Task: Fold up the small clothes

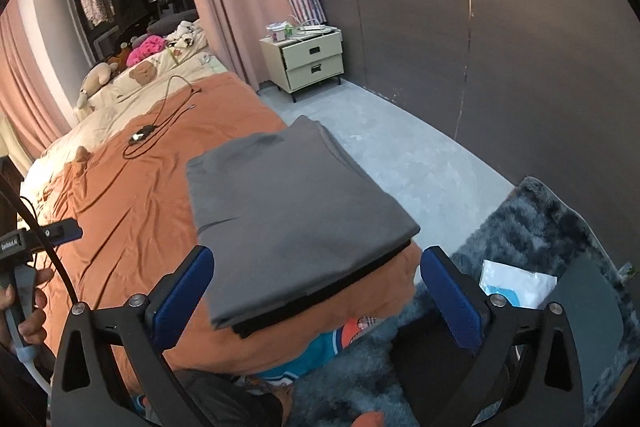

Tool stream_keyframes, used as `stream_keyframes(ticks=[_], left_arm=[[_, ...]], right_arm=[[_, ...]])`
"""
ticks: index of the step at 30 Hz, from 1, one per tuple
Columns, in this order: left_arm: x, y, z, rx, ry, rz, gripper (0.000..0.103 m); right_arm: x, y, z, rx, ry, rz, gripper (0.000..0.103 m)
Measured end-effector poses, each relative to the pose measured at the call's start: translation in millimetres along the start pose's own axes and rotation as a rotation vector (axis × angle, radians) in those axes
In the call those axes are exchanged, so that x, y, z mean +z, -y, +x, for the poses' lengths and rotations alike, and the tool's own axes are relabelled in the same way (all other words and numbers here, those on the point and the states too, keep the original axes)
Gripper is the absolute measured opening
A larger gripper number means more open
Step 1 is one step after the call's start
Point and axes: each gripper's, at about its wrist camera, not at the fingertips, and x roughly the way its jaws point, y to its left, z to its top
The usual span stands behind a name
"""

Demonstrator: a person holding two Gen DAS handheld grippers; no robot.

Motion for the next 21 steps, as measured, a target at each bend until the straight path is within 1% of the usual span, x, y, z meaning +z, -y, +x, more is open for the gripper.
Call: stream_keyframes(ticks=[7,11,13,21], left_arm=[[-27.3,5.8,-44.2,0.015,0.027,0.05,0.103],[-44.0,7.1,-72.4,0.039,0.062,0.074,0.103],[-52.9,5.9,-84.7,0.043,0.077,0.076,0.103],[-92.7,0.8,-130.6,0.104,0.144,0.106,0.103]], right_arm=[[-16.0,-7.6,-23.1,0.044,0.01,0.006,0.103],[-27.6,-13.1,-30.8,0.089,0.001,0.007,0.103],[-33.0,-18.2,-36.8,0.093,0.002,-0.006,0.103],[-48.1,-27.8,-54.2,0.131,0.014,-0.047,0.103]])
